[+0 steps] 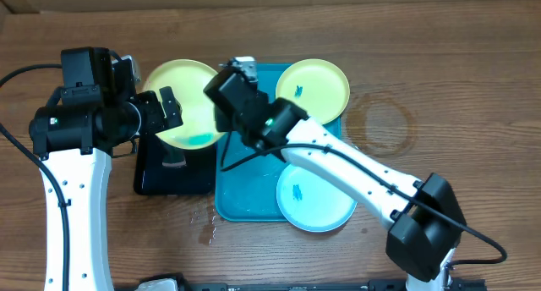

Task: Clean dirty plates on tray and stack at the side
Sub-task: 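Lift the scrubbed yellow plate off the tray with the right gripper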

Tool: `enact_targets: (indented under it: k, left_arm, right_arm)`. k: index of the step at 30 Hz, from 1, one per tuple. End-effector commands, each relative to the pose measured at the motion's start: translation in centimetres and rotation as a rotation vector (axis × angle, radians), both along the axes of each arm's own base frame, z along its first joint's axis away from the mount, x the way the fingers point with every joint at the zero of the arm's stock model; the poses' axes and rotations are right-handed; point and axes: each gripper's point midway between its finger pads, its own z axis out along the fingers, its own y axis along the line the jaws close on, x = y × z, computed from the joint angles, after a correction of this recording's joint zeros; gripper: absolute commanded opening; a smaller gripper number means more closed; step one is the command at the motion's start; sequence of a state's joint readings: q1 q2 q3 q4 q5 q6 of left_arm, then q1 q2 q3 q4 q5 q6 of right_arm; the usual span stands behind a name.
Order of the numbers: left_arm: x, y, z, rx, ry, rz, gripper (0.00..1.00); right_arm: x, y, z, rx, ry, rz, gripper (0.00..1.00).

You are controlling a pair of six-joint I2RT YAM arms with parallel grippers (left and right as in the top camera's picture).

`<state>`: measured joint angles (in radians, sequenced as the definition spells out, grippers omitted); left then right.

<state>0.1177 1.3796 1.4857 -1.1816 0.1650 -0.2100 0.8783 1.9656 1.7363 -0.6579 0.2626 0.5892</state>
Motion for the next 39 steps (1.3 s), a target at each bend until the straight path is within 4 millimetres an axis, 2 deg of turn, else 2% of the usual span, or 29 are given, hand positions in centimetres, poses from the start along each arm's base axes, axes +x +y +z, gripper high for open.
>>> enact_targets:
  k: [1,5,12,18,22,27,31,35,39]
  left_arm:
    - [0.3,-0.2,0.2,-0.010,-0.006,-0.001,1.00]
    - [0.3,-0.2,0.2,-0.010,-0.006,-0.001,1.00]
    - [0.3,-0.2,0.2,-0.010,-0.006,-0.001,1.00]
    - [0.3,-0.2,0.2,-0.010,-0.006,-0.001,1.00]
    - [0.3,-0.2,0.2,-0.010,-0.007,-0.001,1.00]
    - [0.3,-0.2,0.2,-0.010,-0.006,-0.001,1.00]
    - [0.3,-0.2,0.2,-0.010,-0.007,-0.001,1.00]
    - [0.3,-0.2,0.2,-0.010,-0.006,-0.001,1.00]
    - [0.3,-0.2,0.2,-0.010,-0.006,-0.001,1.00]
  right_arm:
    - [1.6,1.1,1.6,-0.069,-0.158,0.039,0.04]
    - [3.3,1.3,4.0,-0.132,-0.324,0.054,0.04]
    - [5.8,1.9,9.6,-0.254,-0.633,0.108,0.04]
    - [6.5,2.8,14.2,-0.334,-0.854,0.158,0.04]
    - [6.9,2.6,17.6,-0.361,-0.989,0.118,0.04]
    - [6.5,2.2,22.2,-0.361,-1.160,0.055,0.04]
    - [5.4,2.2,24.9,-0.340,-1.257,0.016,0.04]
    - [4.3,2.3,26.5,-0.313,-1.316,-0.009,0.04]
    - [3.6,3.0,26.7,-0.296,-1.325,0.000,0.04]
